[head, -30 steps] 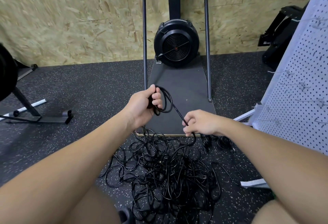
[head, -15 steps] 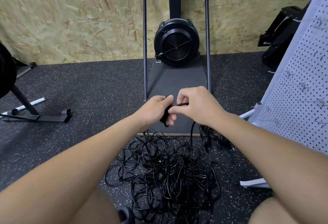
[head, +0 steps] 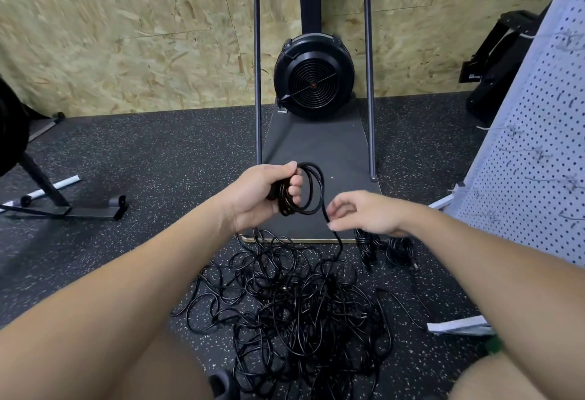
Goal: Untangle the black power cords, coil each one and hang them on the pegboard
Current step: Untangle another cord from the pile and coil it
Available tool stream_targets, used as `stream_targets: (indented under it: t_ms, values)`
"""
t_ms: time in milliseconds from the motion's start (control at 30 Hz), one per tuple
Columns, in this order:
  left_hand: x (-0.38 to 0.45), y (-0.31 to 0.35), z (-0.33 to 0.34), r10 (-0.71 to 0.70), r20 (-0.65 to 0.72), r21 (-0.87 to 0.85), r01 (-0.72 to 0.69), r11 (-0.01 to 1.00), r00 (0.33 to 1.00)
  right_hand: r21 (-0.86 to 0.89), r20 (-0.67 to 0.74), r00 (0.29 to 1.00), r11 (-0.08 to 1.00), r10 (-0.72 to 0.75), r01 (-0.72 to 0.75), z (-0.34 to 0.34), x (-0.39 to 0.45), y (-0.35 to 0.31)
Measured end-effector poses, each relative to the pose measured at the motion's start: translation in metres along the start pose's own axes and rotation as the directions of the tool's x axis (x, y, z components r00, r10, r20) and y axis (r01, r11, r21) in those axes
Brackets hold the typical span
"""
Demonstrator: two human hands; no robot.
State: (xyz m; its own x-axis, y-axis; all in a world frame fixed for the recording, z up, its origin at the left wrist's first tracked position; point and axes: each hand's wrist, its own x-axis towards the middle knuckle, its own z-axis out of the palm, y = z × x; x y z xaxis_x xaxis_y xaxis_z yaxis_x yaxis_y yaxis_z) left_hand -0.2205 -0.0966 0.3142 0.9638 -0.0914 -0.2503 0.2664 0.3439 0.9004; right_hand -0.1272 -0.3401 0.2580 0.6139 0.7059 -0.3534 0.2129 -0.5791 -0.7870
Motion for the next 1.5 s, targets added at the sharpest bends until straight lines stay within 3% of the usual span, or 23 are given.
stream_targets:
  t_ms: [167,300,367,467,567,633,700,767,833,900,1033,1167,1267,1333,1400,1467,1500]
  values:
    - [0.003,-0.001,-0.003,0.005,-0.044,-0.044,-0.007,0.999,0.999,0.003,-0.036,0.999,1.0,-0.026,0.026,0.016,0.011,-0.002]
    - [0.01,-0.003,-0.008,0.058,-0.125,-0.001,-0.059,0.998,0.99,0.077,-0.173,0.985,0.997,-0.003,0.017,0.02,0.017,-0.008]
    - [0.012,-0.003,-0.011,0.075,-0.148,0.013,-0.074,0.997,0.986,-0.046,-0.32,0.947,0.999,-0.016,0.001,0.018,0.022,-0.01]
    - [0.015,-0.003,-0.013,0.114,-0.196,-0.008,-0.118,0.993,0.974,-0.266,-0.449,0.87,0.96,-0.202,0.086,0.016,0.025,-0.025]
    - [0.016,-0.001,-0.01,0.194,-0.234,-0.028,-0.206,0.978,0.953,-0.518,-0.337,0.852,0.835,-0.401,0.189,0.018,0.019,-0.045]
    - [0.014,-0.002,-0.005,0.247,-0.237,0.033,-0.246,0.969,0.94,-0.561,-0.26,0.827,0.775,-0.499,0.291,0.018,0.013,-0.055]
    - [0.014,-0.007,0.0,0.277,-0.212,0.189,-0.239,0.952,0.937,-0.441,-0.258,0.817,0.816,-0.515,0.375,0.016,0.005,-0.064]
    - [0.017,-0.015,0.002,0.296,-0.161,0.363,-0.222,0.905,0.941,-0.187,-0.274,0.853,0.894,-0.445,0.406,0.011,-0.005,-0.071]
    - [0.016,-0.017,0.007,0.272,-0.134,0.43,-0.191,0.883,0.953,-0.03,-0.267,0.879,0.915,-0.394,0.401,0.003,-0.013,-0.074]
    - [0.011,-0.014,0.012,0.226,-0.098,0.455,-0.158,0.876,0.969,-0.043,-0.321,0.863,0.916,-0.391,0.399,-0.001,-0.017,-0.071]
    - [0.008,-0.011,0.016,0.062,0.013,0.483,-0.06,0.873,0.998,-0.268,-0.407,0.796,0.891,-0.449,0.366,0.003,-0.018,-0.065]
    - [0.006,-0.012,0.017,-0.081,0.141,0.499,0.0,0.867,0.987,-0.171,-0.47,0.779,0.909,-0.415,0.38,-0.001,-0.012,-0.063]
    - [0.003,-0.009,0.009,-0.034,0.177,0.478,-0.056,0.876,0.984,-0.034,-0.372,0.889,0.961,-0.266,0.274,-0.016,-0.014,-0.052]
    - [0.004,-0.007,0.003,0.039,0.127,0.418,-0.089,0.904,0.991,-0.013,-0.34,0.914,0.973,-0.221,0.23,-0.017,-0.014,-0.044]
    - [0.008,-0.008,-0.004,0.095,0.049,0.381,-0.107,0.918,0.994,0.163,-0.287,0.946,0.966,-0.149,0.202,-0.01,-0.015,-0.043]
    - [0.01,-0.012,-0.008,0.133,0.002,0.394,-0.123,0.911,0.991,0.389,-0.122,0.989,0.913,-0.079,0.121,-0.004,-0.013,-0.04]
    - [0.011,-0.015,-0.009,0.142,-0.019,0.391,-0.123,0.912,0.99,0.398,-0.042,0.996,0.913,-0.082,0.092,-0.003,-0.013,-0.038]
